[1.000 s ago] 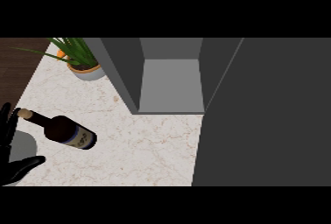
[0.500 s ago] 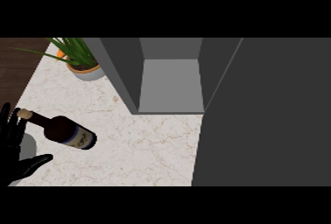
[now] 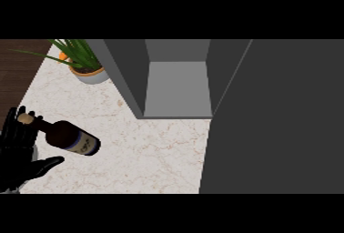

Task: Pick up the wine, place it into the cabinet and close the cabinet

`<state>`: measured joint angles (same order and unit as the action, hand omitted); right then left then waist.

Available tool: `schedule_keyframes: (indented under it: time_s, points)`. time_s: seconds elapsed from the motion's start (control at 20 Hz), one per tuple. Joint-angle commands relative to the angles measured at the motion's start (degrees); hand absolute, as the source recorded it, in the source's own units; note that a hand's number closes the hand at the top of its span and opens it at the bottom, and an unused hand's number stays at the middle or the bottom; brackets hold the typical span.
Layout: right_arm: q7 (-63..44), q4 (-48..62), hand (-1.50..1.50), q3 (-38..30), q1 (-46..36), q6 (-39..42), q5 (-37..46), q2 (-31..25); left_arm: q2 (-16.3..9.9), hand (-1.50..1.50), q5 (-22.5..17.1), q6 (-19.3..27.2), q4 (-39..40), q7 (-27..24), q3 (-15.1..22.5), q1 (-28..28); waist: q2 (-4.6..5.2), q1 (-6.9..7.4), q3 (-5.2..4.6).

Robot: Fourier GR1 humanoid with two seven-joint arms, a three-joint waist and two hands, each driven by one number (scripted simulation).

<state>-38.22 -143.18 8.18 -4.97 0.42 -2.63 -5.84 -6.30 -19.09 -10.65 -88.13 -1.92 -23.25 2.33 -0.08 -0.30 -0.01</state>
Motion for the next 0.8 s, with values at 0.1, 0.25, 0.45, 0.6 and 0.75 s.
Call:
schedule_keyframes:
  time_s: [0.1, 0.25, 0.45, 0.6, 0.75]
  points:
    - [0.2, -9.3, -1.50, 0.2, 7.2, 1.0, -2.2, 0.7, 1.0, -1.50, 1.2, 0.4, 4.5, -3.8, 1.2, -2.1, -0.01, -0.16, 0.02]
    - [-1.9, -6.8, -1.50, 0.5, 1.2, -0.1, -1.5, 0.6, 1.5, -1.50, 2.1, -1.4, 8.0, -7.9, 1.7, -0.8, 0.03, 0.10, -0.01]
    - [-1.5, -5.3, -1.50, -3.5, 0.9, 1.2, -5.0, -0.6, 0.3, -1.50, 2.3, -2.8, 10.4, -9.6, 1.8, -0.6, 0.04, 0.16, 0.01]
    - [1.3, -7.2, -1.50, -0.6, 5.0, 1.9, -3.2, 0.5, -0.3, -1.50, 1.0, -2.1, 10.9, -7.3, 1.5, -2.3, 0.00, 0.06, 0.03]
    - [-3.5, -10.8, -1.50, -0.9, 5.2, 1.3, -3.4, -0.3, -0.2, -1.50, 1.5, -2.9, 13.4, -10.4, 1.7, -2.1, -0.04, -0.03, 0.01]
